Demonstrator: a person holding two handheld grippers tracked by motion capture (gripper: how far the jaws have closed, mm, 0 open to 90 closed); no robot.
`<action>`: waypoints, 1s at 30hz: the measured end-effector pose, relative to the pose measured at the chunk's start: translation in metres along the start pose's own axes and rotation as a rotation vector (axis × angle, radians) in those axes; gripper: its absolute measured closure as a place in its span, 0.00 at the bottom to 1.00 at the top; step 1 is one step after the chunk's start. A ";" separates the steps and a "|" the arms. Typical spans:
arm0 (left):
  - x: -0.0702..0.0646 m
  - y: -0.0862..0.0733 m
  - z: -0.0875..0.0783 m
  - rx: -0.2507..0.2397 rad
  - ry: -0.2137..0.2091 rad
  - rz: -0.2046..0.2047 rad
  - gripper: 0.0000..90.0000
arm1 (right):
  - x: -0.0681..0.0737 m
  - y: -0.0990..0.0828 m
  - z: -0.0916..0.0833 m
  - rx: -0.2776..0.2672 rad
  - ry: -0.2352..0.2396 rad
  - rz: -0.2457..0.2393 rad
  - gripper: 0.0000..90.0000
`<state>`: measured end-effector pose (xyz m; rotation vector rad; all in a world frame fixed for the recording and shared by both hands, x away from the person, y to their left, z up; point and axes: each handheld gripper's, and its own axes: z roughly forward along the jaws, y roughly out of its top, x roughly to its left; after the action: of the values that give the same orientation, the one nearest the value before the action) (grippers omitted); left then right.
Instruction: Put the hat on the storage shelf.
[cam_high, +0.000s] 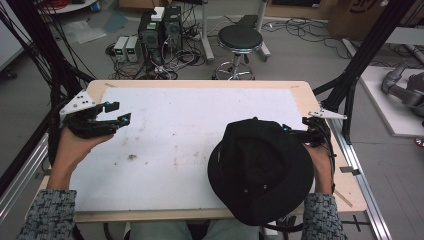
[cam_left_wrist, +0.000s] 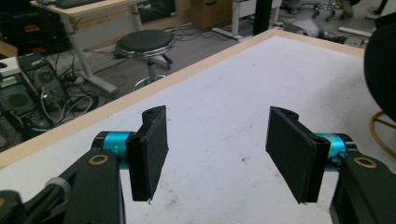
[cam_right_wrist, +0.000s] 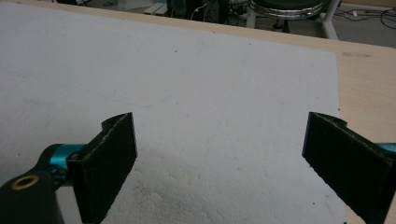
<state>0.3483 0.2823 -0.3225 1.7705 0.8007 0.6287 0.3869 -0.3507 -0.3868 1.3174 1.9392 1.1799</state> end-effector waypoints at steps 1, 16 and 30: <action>0.001 -0.002 -0.001 0.003 0.012 -0.001 0.43 | 0.000 0.000 0.000 -0.002 0.002 -0.006 0.11; 0.006 -0.023 0.001 0.040 0.079 -0.031 0.31 | 0.007 0.002 0.005 0.014 0.007 -0.026 0.11; 0.008 -0.025 -0.001 0.041 0.092 -0.025 0.29 | 0.007 0.002 0.005 0.017 0.008 -0.026 0.11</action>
<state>0.3475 0.2947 -0.3456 1.7767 0.9033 0.6854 0.3890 -0.3421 -0.3869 1.2936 1.9702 1.1608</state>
